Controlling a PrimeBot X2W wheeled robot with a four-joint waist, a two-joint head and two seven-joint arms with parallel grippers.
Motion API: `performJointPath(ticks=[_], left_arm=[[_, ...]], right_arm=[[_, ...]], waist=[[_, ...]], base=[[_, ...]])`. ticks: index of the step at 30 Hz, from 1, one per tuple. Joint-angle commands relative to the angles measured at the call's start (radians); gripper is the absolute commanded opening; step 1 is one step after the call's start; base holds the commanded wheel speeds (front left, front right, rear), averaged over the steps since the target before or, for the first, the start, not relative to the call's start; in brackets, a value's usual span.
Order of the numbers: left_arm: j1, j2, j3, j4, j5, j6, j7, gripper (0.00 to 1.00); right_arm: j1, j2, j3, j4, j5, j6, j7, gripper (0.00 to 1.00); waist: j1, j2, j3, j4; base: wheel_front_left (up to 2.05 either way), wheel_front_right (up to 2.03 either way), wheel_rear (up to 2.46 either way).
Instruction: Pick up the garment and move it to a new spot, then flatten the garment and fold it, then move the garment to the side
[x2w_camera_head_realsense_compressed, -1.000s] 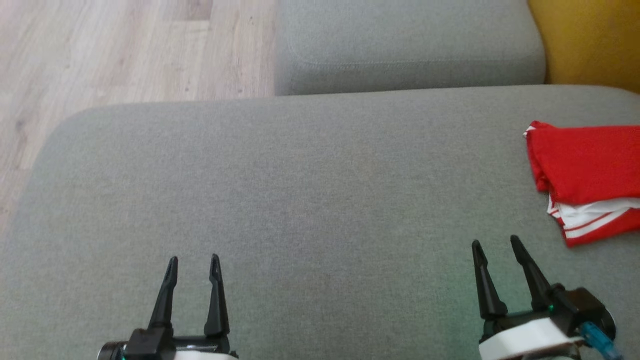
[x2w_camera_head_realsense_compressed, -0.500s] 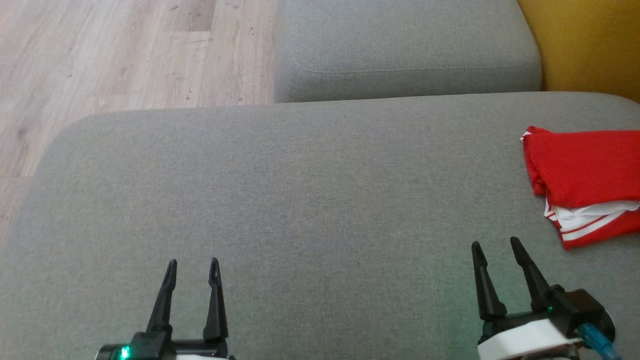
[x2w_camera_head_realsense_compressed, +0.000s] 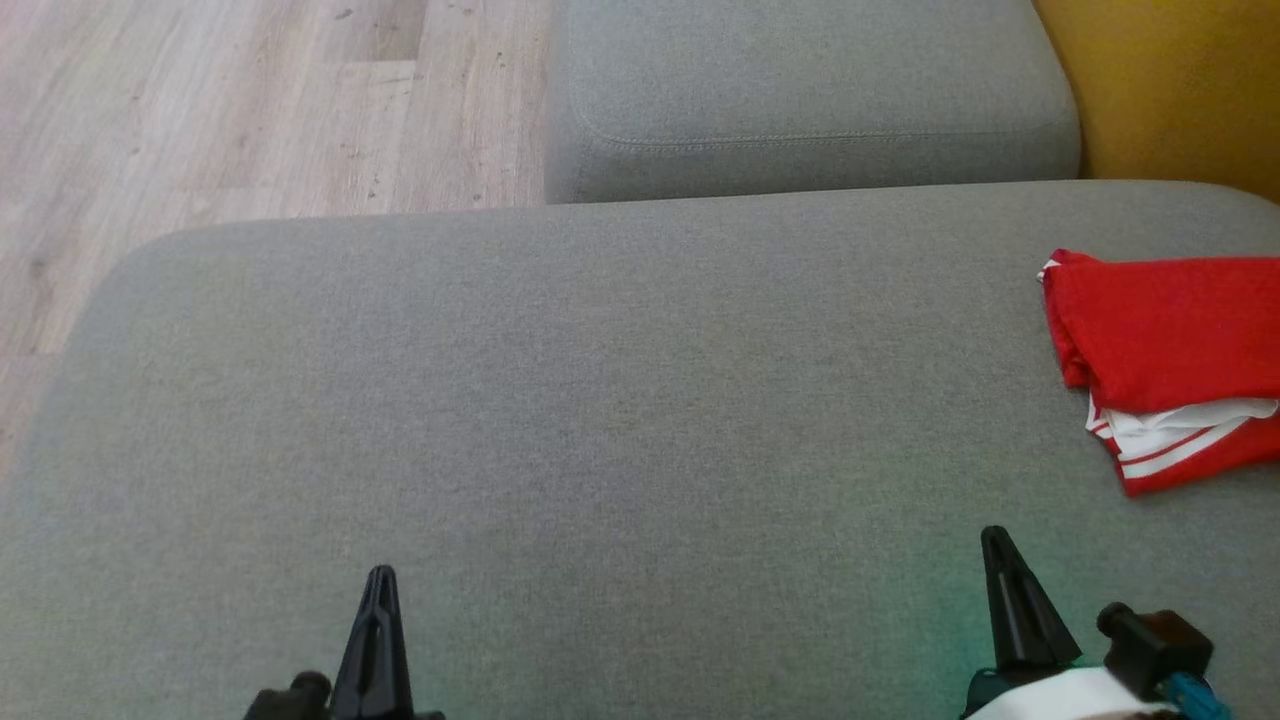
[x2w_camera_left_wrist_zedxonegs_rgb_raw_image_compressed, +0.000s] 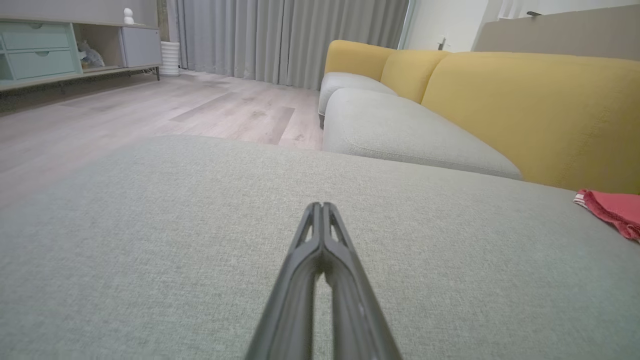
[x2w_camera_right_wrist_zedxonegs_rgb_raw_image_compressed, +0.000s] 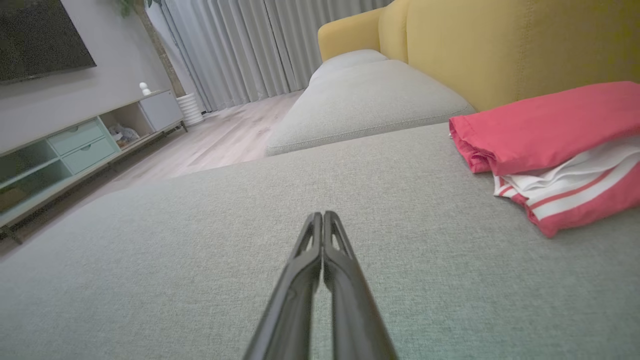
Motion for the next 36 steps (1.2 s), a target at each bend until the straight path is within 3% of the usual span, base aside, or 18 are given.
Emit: performJointPath(ticks=[1,36], left_arm=[[-0.042,0.004,0.015,-0.025,-0.037,-0.008,0.006,0.0],[-0.115,0.021,0.078,0.006,-0.452,-0.07,0.088,0.0]], right_arm=[[-0.047,-0.009,-0.006,-0.031,0.039,0.0,0.005,0.0],[-0.11,-0.024,-0.038,-0.024,0.459,0.0,0.087,0.0]], waist=[[0.0,0.0,0.001,-0.001],[0.0,0.0,0.013,-0.012]], base=[[0.0,0.0,0.0],[0.0,0.0,0.0]])
